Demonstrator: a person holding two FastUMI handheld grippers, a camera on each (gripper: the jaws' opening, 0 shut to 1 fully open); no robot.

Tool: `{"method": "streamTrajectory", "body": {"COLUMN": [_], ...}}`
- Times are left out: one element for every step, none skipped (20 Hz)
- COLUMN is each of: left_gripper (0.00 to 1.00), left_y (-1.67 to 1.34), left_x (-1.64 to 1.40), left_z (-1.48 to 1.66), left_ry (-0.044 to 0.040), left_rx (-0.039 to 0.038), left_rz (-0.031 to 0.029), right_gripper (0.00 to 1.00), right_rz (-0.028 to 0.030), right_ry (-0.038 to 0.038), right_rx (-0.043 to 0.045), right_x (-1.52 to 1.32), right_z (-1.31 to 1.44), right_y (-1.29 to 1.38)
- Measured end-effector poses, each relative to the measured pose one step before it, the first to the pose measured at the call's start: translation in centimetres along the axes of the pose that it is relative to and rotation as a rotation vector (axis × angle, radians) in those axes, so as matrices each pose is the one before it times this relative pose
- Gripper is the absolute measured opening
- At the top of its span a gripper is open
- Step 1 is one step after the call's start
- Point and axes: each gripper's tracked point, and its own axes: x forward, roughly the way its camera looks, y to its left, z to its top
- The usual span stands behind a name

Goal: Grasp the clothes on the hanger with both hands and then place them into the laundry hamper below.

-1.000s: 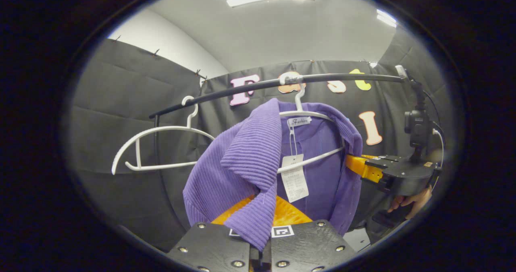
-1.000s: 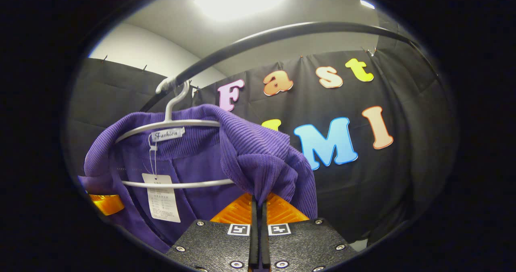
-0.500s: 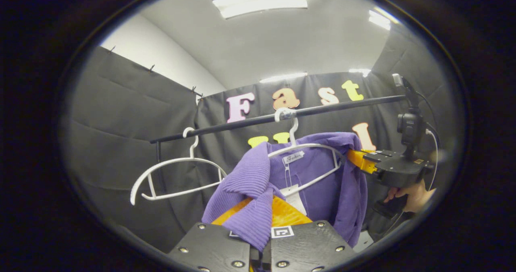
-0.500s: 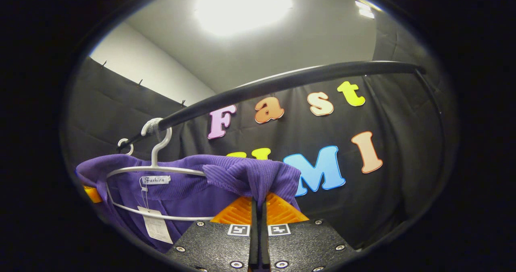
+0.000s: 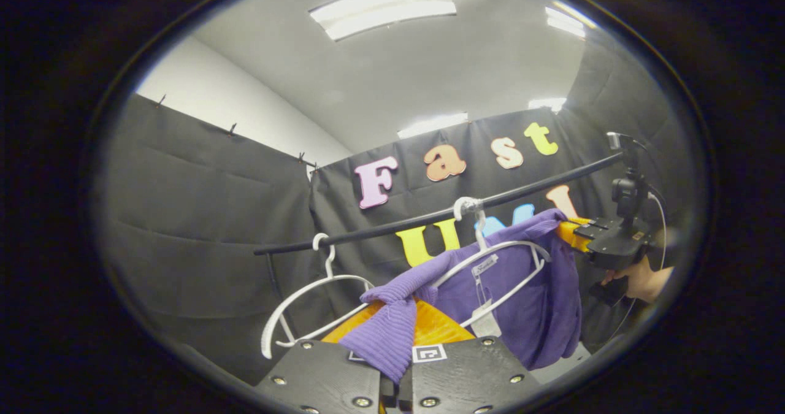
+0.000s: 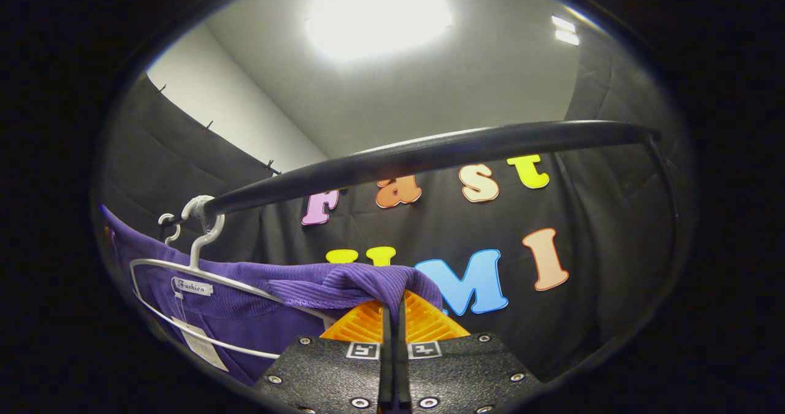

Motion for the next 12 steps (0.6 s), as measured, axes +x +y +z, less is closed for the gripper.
{"method": "streamTrajectory", "body": {"left_gripper": [0.08, 0.08, 0.08, 0.08, 0.08, 0.08, 0.08, 0.08, 0.08, 0.09, 0.09, 0.09], "left_y": [0.626, 0.549, 0.486, 0.612, 0.501, 0.546, 0.491, 0.277, 0.267, 0.467, 0.637, 0.612], "left_x": [-0.115, 0.138, 0.329, 0.319, 0.443, 0.551, 0.307, 0.506, 0.512, 0.494, 0.416, 0.632], "left_z": [-0.018, 0.061, -0.2, -0.24, -0.244, 0.019, -0.015, -0.076, 0.056, 0.071, -0.018, -0.112], "left_ry": [0.00024, 0.00104, 0.00502, 0.00588, -0.00003, -0.00315, -0.00206, -0.00033, -0.00167, -0.00106, -0.00216, -0.00008], "left_rx": [0.01657, 0.00351, -0.00202, -0.00321, -0.00401, 0.00151, 0.00342, -0.00074, -0.0061, -0.00607, -0.00809, -0.01089], "left_rz": [0.00781, -0.00121, -0.00456, -0.00572, -0.00356, -0.00292, -0.00203, -0.00705, -0.00931, -0.00758, -0.00403, -0.00292], "right_gripper": [0.02, 0.02, 0.02, 0.02, 0.02, 0.02, 0.02, 0.02, 0.02, 0.02, 0.02, 0.02], "right_rz": [0.00143, 0.00083, -0.00169, 0.00015, 0.00054, 0.00219, 0.00015, -0.00151, 0.00089, 0.0022, 0.00313, 0.00506], "right_ry": [0.00123, 0.00381, 0.0077, 0.00807, 0.00373, 0.00262, 0.00193, 0.00546, 0.01002, 0.01064, 0.00438, 0.00562], "right_rx": [-0.00775, -0.01261, -0.01538, -0.01267, -0.00954, -0.0027, -0.00212, -0.00471, -0.00277, -0.00368, -0.00331, -0.00174], "right_x": [-0.136, 0.14, 0.17, 0.154, 0.116, 0.077, 0.224, 0.121, -0.149, 0.04, 0.137, 0.08], "right_z": [-0.204, -0.348, -0.475, -0.447, -0.402, -0.289, -0.394, -0.314, -0.2, -0.286, -0.33, -0.367], "right_y": [-0.167, -0.148, -0.147, -0.108, 0.022, 0.003, 0.001, -0.024, 0.072, 0.113, 0.106, 0.099]}}
